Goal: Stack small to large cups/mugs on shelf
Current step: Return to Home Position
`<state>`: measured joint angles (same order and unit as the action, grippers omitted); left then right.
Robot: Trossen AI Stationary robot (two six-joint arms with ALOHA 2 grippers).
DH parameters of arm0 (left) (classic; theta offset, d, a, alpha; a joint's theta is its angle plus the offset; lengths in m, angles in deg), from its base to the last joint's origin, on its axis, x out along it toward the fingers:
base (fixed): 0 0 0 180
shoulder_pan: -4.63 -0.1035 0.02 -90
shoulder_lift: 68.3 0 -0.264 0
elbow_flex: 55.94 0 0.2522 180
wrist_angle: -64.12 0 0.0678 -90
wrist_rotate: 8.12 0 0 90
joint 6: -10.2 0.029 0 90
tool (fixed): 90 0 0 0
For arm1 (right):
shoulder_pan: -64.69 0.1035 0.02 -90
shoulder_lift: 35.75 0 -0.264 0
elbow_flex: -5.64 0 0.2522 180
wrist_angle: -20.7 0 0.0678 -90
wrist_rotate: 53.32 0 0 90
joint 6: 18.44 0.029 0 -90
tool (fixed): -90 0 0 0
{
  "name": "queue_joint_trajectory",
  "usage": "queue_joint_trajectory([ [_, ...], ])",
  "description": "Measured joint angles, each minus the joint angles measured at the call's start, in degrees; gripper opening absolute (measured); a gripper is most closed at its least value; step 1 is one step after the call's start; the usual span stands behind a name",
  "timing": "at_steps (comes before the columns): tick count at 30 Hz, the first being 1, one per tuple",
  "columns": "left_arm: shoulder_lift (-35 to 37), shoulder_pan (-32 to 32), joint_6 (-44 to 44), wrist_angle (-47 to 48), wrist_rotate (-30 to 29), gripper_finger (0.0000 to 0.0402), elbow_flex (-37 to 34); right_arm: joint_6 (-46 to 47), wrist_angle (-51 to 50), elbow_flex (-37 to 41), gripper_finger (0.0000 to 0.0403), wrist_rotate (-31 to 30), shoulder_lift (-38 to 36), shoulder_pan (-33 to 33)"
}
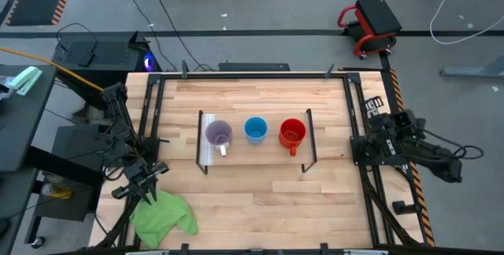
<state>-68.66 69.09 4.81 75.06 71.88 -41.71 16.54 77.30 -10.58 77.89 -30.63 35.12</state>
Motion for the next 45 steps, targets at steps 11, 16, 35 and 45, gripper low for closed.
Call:
queue_joint_trajectory([
  [11,0.00,0.00,0.00,-0.01,0.00,0.0085,0.00,0.04,0.13,0.00,0.0039,0.81,-4.34,-0.45],
  [16,0.00,0.00,0.02,-0.01,0.00,0.0084,0.00,-0.30,3.24,0.04,0.0039,0.83,-5.03,-0.43],
  [35,-0.02,-0.02,0.04,-0.03,0.00,0.0086,0.00,-5.10,-19.19,1.97,0.0039,2.08,-4.85,-0.58],
  [45,0.00,0.00,0.02,-0.05,0.00,0.0086,-0.02,-15.36,-42.07,1.97,0.0039,-3.61,-4.81,-0.67],
])
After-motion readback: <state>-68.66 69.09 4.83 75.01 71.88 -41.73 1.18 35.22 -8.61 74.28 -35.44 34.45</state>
